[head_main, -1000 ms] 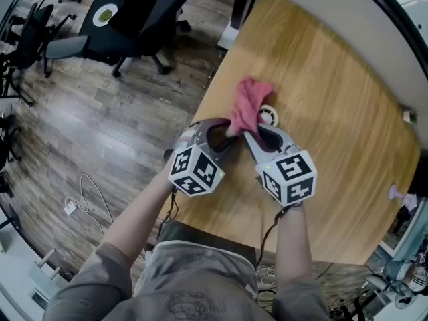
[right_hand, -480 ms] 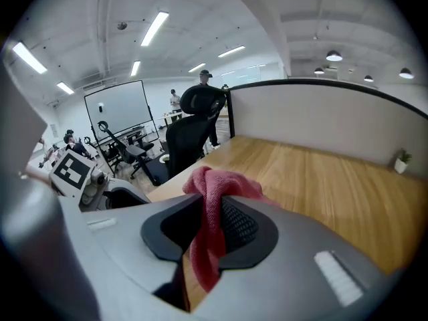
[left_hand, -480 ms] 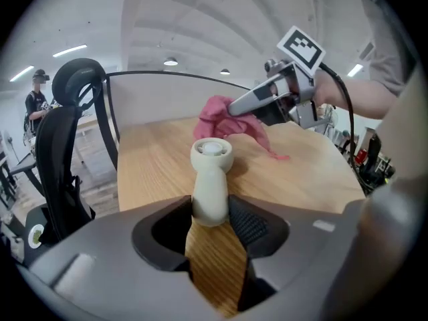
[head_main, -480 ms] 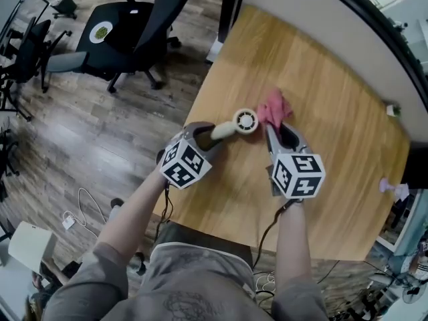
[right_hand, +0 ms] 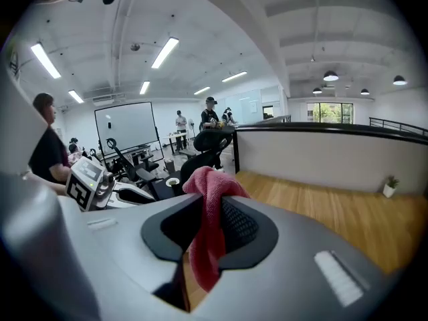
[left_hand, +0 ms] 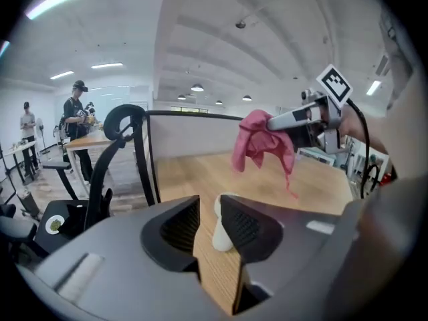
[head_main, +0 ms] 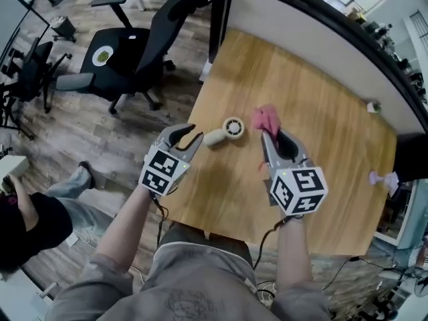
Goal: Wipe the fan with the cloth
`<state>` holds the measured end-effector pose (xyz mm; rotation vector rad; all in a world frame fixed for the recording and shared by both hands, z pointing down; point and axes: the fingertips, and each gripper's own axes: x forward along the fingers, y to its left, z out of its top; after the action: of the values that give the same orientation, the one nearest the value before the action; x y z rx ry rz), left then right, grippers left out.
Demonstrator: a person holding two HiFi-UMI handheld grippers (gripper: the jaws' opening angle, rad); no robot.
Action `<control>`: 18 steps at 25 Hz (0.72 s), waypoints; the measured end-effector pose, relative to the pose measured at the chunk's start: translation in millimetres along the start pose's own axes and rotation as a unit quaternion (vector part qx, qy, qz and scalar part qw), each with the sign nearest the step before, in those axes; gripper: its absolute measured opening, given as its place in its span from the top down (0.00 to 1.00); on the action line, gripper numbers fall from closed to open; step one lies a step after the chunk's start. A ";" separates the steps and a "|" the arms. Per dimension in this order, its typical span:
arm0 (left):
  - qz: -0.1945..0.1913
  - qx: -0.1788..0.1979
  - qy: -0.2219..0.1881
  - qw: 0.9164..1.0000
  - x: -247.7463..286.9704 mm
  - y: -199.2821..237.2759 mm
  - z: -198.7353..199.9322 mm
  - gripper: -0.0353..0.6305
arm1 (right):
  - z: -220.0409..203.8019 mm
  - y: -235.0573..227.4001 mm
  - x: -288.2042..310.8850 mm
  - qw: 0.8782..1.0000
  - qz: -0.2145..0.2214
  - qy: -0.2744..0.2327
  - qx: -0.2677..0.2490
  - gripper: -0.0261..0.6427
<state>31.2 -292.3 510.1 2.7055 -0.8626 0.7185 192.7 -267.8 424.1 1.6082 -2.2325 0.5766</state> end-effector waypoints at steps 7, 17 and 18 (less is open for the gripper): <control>0.039 -0.007 -0.089 0.995 -65.8 3.7 85.0 0.85 | 67.5 32.1 -65.2 0.997 0.004 -0.075 -0.017 0.84; 0.054 0.036 -0.197 0.978 -153.7 -18.6 193.1 0.94 | 139.5 66.4 -151.0 0.984 0.004 -0.167 -0.053 0.84; 0.055 0.043 -0.201 0.977 -160.6 -23.2 198.9 0.94 | 142.1 68.7 -158.5 0.984 0.004 -0.172 -0.054 0.84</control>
<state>7.7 -262.6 256.3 2.9532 -1.0969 0.2273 172.2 -190.3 215.3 1.7529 -2.4620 0.1820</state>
